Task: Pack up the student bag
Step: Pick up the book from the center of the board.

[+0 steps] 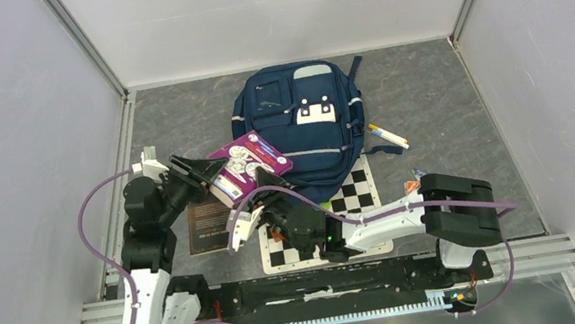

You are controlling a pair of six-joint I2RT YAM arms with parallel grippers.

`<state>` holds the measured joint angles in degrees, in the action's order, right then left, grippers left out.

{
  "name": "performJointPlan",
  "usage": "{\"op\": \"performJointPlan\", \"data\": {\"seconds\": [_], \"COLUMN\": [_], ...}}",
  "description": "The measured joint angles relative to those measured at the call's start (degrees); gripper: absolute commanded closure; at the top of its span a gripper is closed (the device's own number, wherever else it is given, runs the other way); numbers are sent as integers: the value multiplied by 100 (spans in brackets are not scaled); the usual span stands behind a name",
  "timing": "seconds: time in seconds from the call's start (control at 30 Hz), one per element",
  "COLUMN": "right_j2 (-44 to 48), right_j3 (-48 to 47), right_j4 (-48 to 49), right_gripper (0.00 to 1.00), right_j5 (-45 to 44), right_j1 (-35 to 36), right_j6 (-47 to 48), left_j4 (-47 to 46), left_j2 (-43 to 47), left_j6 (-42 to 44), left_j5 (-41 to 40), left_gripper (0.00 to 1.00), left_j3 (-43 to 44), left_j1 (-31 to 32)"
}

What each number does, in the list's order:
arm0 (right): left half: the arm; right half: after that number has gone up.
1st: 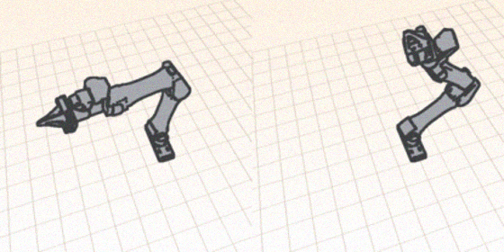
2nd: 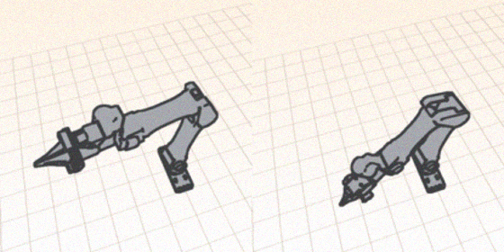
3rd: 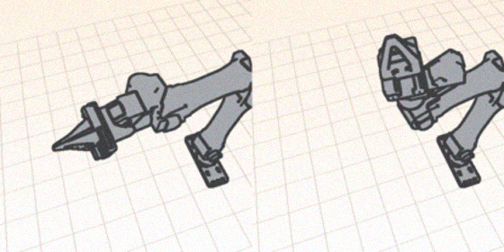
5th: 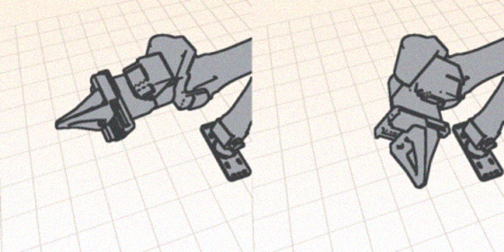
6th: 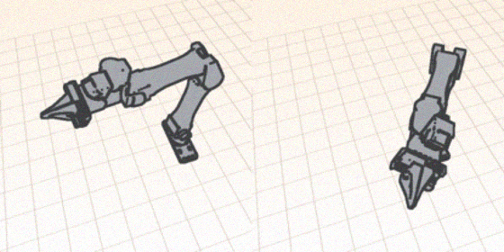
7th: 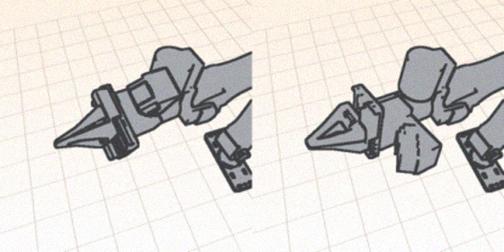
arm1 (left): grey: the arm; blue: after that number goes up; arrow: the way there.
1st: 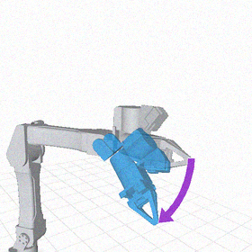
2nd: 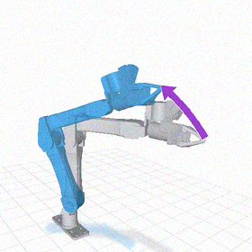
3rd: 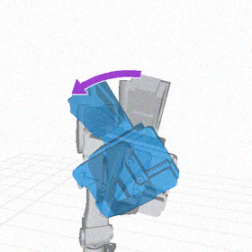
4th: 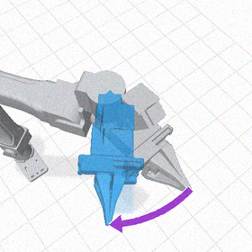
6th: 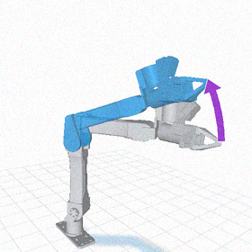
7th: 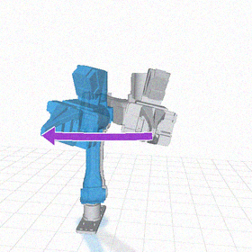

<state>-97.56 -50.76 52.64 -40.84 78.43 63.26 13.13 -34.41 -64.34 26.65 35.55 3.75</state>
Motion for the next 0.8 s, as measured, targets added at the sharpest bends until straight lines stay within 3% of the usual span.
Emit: {"op": "performJointPlan", "data": {"seconds": [0.1,0.17,0.27,0.33,0.5,0.63,0.8], "right_j2": [96,260,557,859,1587,1961,1746], "right_j3": [63,188,190,133,-195,-339,-828], "right_j4": [-160,-446,-1082,-1674,-2846,-3508,-4457], "right_gripper": [72,57,29,18,3,2,2], "right_j5": [96,273,516,763,1471,2131,2977], "right_j1": [79,76,42,13,-208,-669,-1488], "right_j6": [-59,-223,-610,-973,-1915,-2625,-3362], "left_j4": [48,122,317,566,1064,1467,1880], "left_j2": [15,39,7,-61,-168,-149,157], "left_j6": [-111,-208,-153,72,645,975,1338], "left_j5": [-79,-122,-142,-352,-1403,-2142,-2822], "left_gripper": [87,98,98,98,98,98,98], "left_j3": [-144,-151,-116,57,450,684,802], "left_j1": [0,46,63,59,-22,-144,-153]}}
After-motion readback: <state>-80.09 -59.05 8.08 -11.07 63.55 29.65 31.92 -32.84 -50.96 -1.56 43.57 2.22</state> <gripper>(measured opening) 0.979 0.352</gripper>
